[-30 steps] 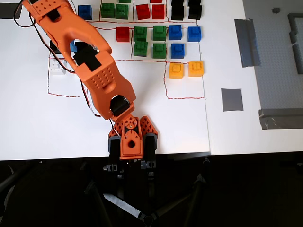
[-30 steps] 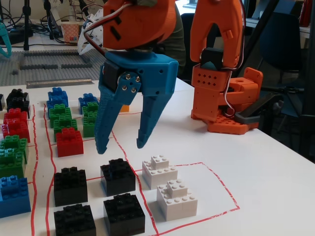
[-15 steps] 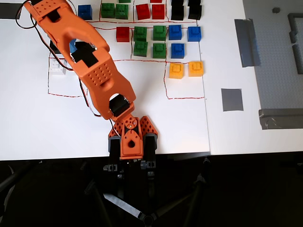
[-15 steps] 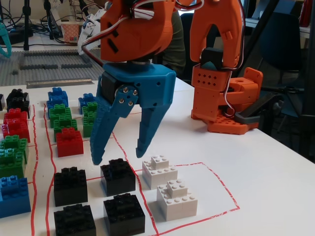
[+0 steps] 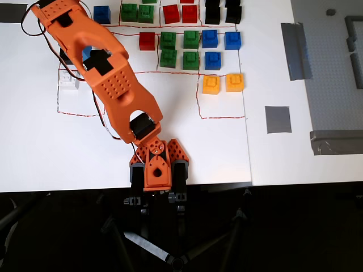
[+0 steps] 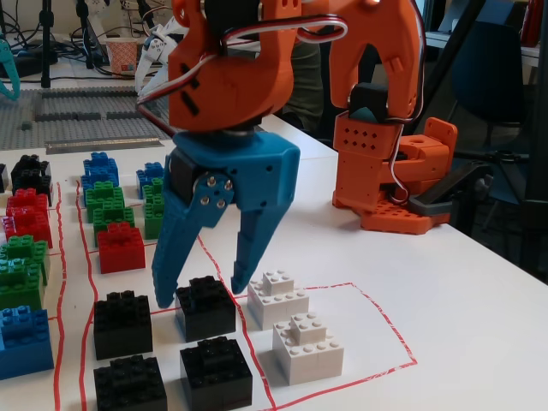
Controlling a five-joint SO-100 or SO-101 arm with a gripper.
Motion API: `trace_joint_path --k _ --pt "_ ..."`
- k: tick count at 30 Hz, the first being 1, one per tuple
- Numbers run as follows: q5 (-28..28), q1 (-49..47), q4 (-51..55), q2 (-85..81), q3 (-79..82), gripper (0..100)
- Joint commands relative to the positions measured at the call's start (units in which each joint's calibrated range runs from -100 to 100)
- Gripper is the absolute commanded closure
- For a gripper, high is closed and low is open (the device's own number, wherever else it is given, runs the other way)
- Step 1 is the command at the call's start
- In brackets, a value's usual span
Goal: Grab the block and put it in the grey marker
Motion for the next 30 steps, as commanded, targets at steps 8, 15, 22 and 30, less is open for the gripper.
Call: trace_joint_path --k 8,15,22,30 --pt "0.05 0.87 -4.21 -2.91 1.42 76" --pt "0.29 1.7 -5.92 -2.48 4.42 76" --pt "1.32 2.2 -9.02 -3.95 8.69 77" --pt "2.2 2.61 -9.59 -4.81 8.87 96"
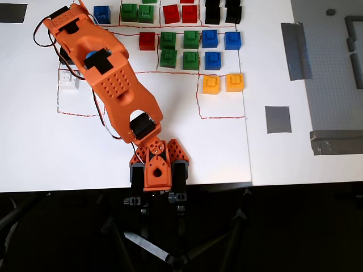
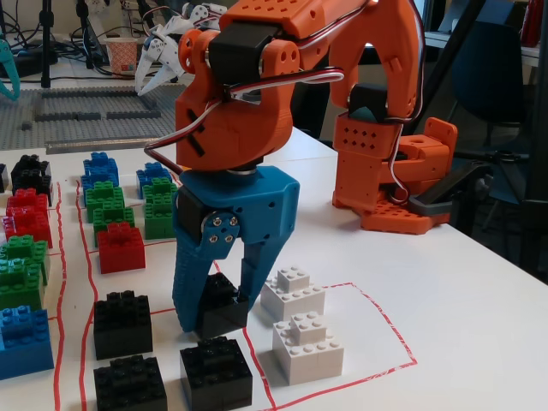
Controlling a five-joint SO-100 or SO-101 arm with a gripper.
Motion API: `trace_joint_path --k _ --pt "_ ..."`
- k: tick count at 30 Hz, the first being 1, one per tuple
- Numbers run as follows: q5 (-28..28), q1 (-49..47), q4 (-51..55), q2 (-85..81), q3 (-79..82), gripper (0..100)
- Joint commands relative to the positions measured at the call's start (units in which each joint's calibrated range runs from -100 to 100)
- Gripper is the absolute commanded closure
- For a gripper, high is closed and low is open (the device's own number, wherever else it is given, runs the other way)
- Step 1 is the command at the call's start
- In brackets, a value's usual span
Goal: Grab the block and put it in the grey marker
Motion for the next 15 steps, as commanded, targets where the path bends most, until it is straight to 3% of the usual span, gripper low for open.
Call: trace_joint_path --k 1,15 --pt "0.98 1.73 -1.1 -5.77 -1.39 98" --pt "3.57 -1.52 3.39 -13.28 -7.83 100"
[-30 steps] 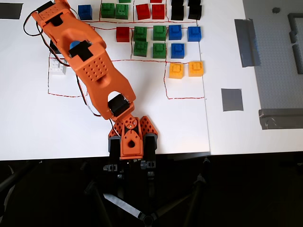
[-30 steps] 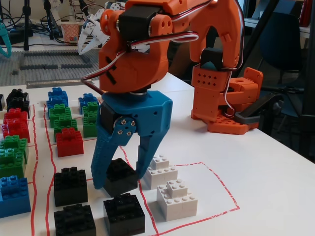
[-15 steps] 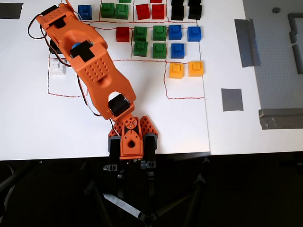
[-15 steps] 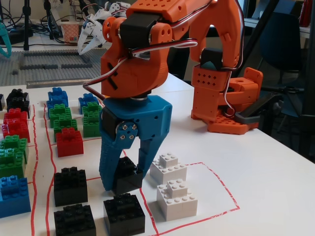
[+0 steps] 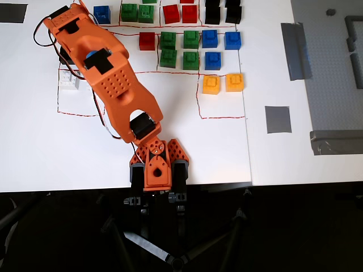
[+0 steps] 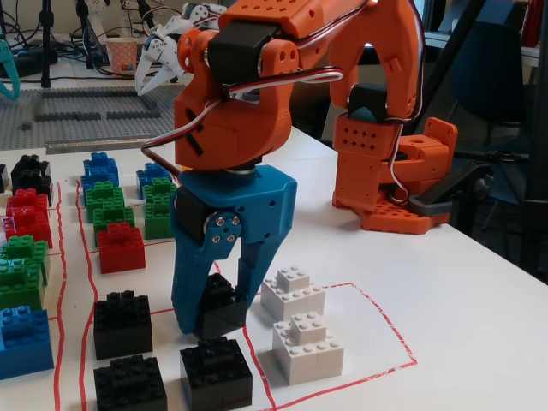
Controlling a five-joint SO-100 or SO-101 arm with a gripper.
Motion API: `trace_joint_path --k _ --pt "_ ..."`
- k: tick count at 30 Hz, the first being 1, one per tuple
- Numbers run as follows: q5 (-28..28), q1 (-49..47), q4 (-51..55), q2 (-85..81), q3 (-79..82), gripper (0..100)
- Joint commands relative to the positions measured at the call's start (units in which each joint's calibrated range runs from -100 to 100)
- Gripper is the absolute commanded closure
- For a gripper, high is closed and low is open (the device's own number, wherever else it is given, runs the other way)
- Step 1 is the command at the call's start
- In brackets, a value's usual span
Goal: Grab the block and put it in the grey marker
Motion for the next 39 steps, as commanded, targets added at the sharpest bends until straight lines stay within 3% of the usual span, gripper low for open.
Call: trace_joint_path --k 1,12,17,23,30,39 --pt "1.42 -1.84 3.64 -13.53 -8.83 100" --pt "4.3 -1.51 13.76 -25.11 -14.46 100" --pt "6.2 4.23 16.45 -31.24 -6.02 100" --pt "9.87 15.96 17.76 -37.37 5.15 100" --pt "14.85 30.85 23.63 -37.71 6.69 100" --pt "25.35 58.72 28.29 -35.9 8.42 100"
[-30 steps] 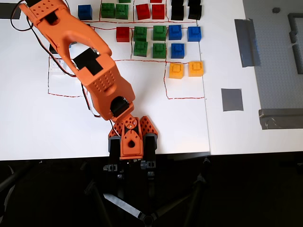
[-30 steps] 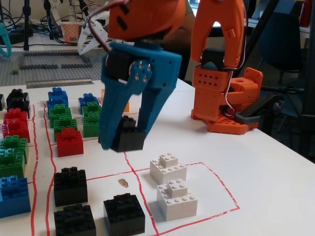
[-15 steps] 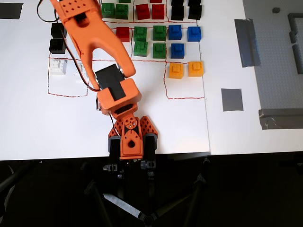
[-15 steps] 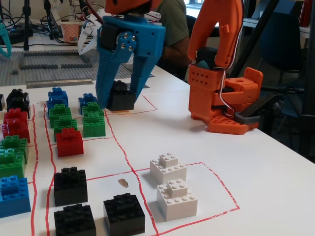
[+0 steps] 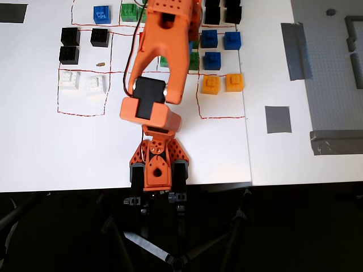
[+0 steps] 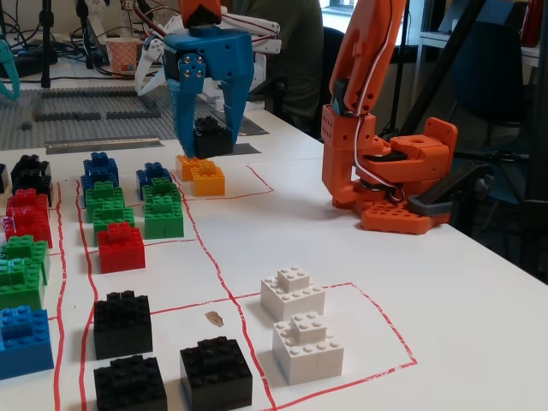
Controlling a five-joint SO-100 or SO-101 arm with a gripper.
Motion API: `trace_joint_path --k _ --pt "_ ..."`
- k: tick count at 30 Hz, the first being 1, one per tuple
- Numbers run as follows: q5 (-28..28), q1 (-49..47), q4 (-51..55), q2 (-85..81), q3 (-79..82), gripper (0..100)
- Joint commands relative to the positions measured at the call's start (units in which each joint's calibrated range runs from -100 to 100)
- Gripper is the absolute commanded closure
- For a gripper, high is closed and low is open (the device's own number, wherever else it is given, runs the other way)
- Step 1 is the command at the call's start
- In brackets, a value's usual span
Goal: Grab the block and put it in the grey marker
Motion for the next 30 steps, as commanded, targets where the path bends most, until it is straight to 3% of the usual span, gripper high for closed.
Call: trace_joint_path --k 1,13,30 --pt "3.96 10.93 1.06 -5.17 -3.46 100" --pt "15.68 40.38 1.3 7.35 -16.17 100" --pt "23.54 59.43 -3.6 31.1 -40.32 100"
